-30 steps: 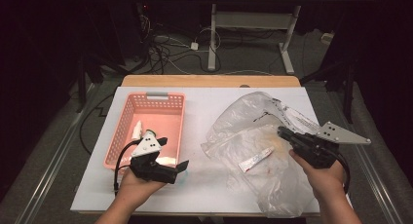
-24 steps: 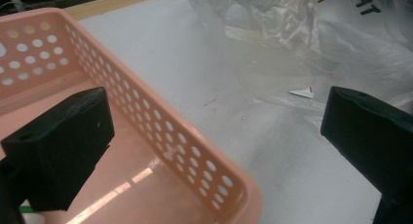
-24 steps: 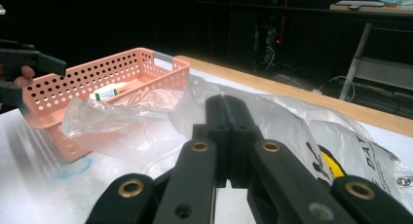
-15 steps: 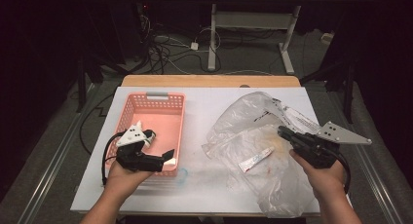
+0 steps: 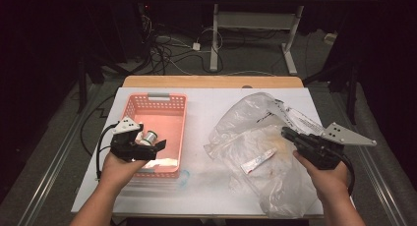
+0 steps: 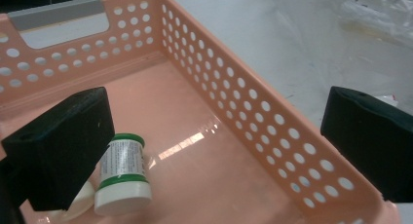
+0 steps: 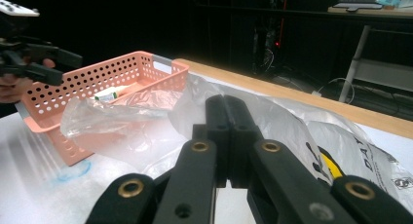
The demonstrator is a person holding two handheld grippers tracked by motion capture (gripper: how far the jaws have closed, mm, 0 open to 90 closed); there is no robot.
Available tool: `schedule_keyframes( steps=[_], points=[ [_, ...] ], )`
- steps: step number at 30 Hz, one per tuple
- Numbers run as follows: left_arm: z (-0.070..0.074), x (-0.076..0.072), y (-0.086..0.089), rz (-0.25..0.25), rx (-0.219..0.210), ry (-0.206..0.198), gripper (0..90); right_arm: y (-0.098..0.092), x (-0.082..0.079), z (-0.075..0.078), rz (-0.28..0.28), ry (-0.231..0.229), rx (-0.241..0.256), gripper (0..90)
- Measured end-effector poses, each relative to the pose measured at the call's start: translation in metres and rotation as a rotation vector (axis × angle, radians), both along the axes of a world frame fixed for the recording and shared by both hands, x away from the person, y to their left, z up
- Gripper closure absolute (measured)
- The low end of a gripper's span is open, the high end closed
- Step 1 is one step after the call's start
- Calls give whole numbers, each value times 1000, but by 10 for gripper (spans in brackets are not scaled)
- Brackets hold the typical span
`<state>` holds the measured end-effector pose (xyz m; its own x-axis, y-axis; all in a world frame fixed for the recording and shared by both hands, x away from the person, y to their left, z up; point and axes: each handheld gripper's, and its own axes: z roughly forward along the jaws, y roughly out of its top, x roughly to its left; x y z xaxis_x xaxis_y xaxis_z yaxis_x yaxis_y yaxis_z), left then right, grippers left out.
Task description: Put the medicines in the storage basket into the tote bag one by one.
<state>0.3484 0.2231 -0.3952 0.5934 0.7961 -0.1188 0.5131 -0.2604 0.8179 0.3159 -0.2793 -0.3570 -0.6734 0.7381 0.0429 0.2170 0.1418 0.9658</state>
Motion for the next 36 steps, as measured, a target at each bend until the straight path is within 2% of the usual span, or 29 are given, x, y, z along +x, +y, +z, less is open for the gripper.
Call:
schedule_keyframes(
  steps=[6, 11, 19, 22, 24, 28, 30, 36],
  points=[
    [0, 16, 3, 23, -13, 18, 0, 1, 0, 0, 0, 2, -3, 900],
    [0, 29, 3, 21, -2, 41, 0, 1, 1, 1, 2, -2, -6, 900],
    [-7, 48, 8, 25, 15, 108, 15, 1, 0, 2, 2, -1, -4, 900],
    [-10, 54, 11, 25, 12, 151, 22, 1, 0, 3, 2, -2, -5, 900],
    [-12, 57, 10, 29, 42, 166, 25, 1, 0, 3, 2, 0, -4, 900],
    [-12, 64, 13, 41, 70, 194, 79, -1, 1, 3, 1, -3, -7, 900],
    [-14, 67, 13, 37, 93, 219, 123, -1, 1, 3, 1, -5, -6, 900],
    [-22, 75, 13, 39, 146, 288, 154, -1, 1, 4, 4, -5, -4, 900]
  ],
)
